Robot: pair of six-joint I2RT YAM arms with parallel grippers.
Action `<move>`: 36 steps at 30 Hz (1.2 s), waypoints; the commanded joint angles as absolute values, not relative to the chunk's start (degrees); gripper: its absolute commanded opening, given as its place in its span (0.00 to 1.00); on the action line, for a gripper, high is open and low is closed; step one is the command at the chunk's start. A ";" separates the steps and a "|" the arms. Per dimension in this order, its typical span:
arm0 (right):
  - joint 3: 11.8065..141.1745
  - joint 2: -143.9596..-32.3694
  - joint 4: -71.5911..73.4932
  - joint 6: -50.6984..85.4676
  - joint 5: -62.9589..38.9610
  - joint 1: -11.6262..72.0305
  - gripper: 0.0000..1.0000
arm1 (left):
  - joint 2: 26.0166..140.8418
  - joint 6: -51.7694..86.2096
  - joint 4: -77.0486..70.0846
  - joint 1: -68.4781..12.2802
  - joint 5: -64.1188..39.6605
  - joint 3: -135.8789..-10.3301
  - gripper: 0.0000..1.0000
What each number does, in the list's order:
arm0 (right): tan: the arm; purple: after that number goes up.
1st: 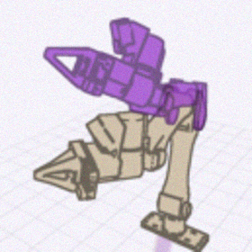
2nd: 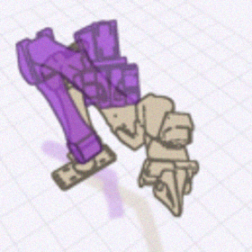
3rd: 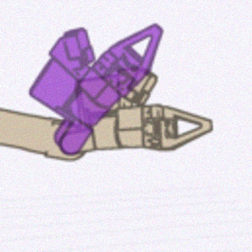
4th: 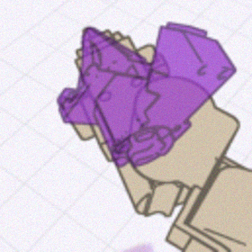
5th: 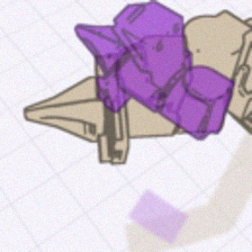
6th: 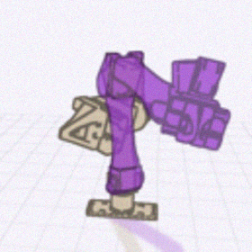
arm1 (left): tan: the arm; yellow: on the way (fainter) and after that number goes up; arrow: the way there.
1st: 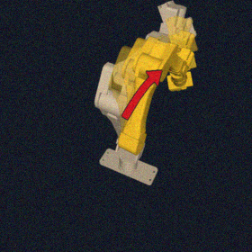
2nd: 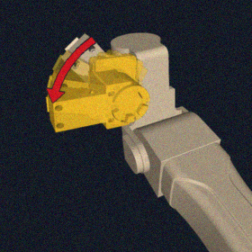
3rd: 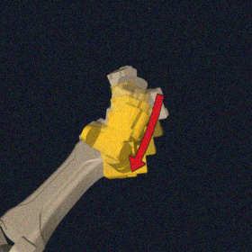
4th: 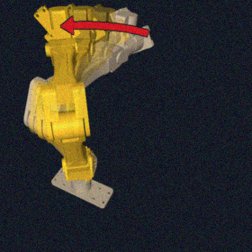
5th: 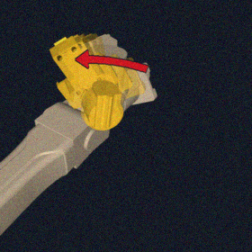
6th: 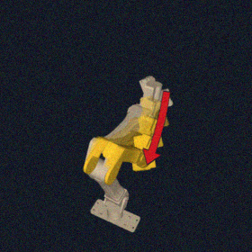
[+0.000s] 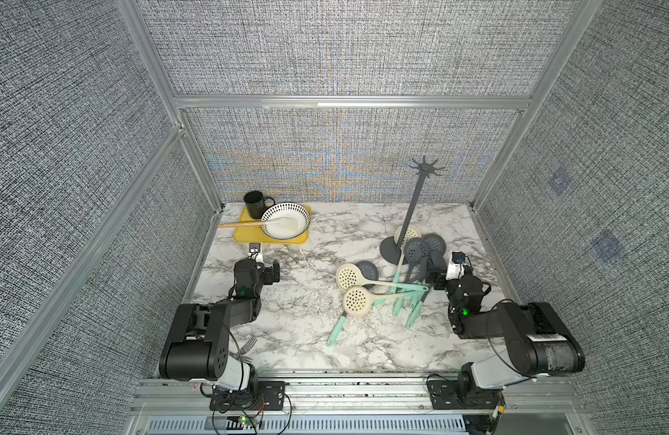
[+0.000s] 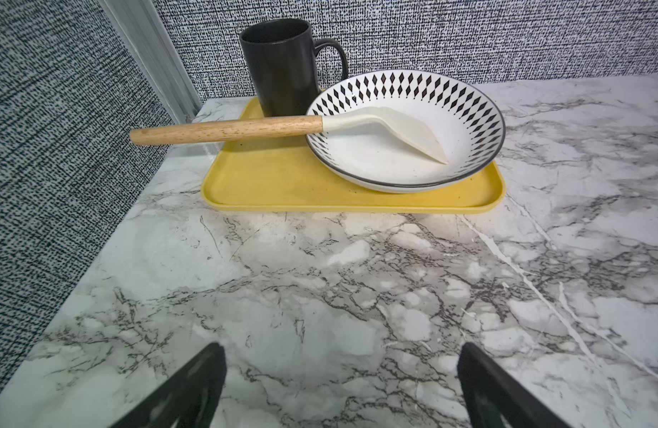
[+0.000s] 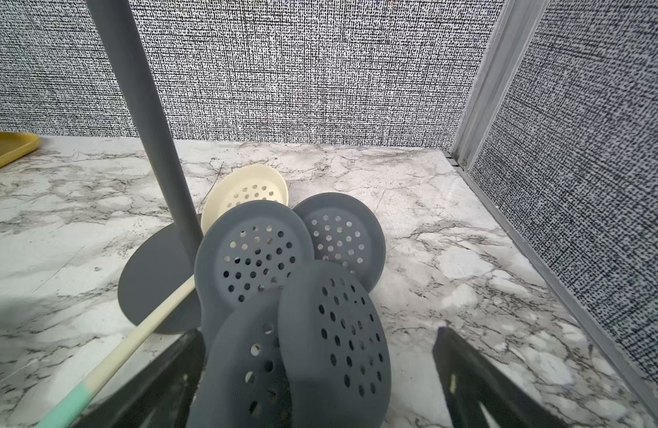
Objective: Hang the skimmer on the kitchen utensil rack
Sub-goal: Pick up the rack from the center of the board.
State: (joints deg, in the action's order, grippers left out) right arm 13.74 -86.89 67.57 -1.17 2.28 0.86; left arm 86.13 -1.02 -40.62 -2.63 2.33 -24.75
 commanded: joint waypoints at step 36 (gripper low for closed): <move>30.36 -63.39 30.88 17.03 2.12 0.71 0.99 | 61.77 15.37 -9.66 -14.99 11.07 -36.20 0.99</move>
